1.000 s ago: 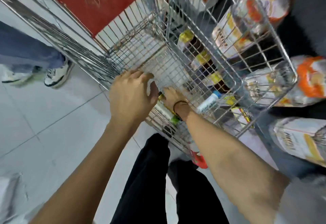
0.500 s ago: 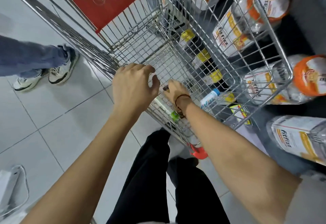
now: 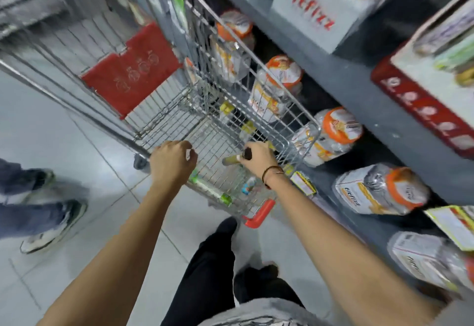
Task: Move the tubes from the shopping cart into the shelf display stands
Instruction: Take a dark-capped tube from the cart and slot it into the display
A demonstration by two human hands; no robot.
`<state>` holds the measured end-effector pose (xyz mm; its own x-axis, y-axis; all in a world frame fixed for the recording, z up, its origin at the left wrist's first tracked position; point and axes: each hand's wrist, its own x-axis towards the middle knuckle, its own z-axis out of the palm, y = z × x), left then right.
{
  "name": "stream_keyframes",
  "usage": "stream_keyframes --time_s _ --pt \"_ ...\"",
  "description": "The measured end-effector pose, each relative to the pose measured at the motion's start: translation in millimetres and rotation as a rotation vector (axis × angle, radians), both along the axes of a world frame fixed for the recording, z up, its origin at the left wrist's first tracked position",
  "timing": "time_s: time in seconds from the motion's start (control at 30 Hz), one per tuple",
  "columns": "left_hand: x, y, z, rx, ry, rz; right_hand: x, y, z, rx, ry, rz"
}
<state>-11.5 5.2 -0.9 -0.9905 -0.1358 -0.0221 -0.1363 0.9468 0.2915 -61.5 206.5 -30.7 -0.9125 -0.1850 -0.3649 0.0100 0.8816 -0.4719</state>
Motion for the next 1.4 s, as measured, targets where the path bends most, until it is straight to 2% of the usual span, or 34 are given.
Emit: stream_keyframes --time_s 0.23,0.57,0.7,0.87,1.03,1.4 --pt "-15.1 47.4 23.2 0.185 0.033 -0.138 9.2 67.5 109.9 -0.144 0.280 -0.258" --pt "-56.7 223.7 104.3 0.383 0.373 -0.733 74.6 180.8 245.0 -0.179 0.685 -0.639" --pt "-52.8 282.4 115.0 0.333 0.372 -0.949 95.6 215.3 273.0 -0.192 0.739 -0.706" --pt "-41.6 317.7 101.4 0.235 0.326 -1.073 120.8 246.7 293.2 -0.091 0.733 -0.691" --pt "-39.8 319.3 84.4 0.160 0.318 -1.103 135.8 275.7 307.4 0.070 0.686 -0.686" --pt "-37.6 322.3 78.9 0.143 0.311 -1.062 145.0 327.0 322.7 0.092 0.726 -0.715"
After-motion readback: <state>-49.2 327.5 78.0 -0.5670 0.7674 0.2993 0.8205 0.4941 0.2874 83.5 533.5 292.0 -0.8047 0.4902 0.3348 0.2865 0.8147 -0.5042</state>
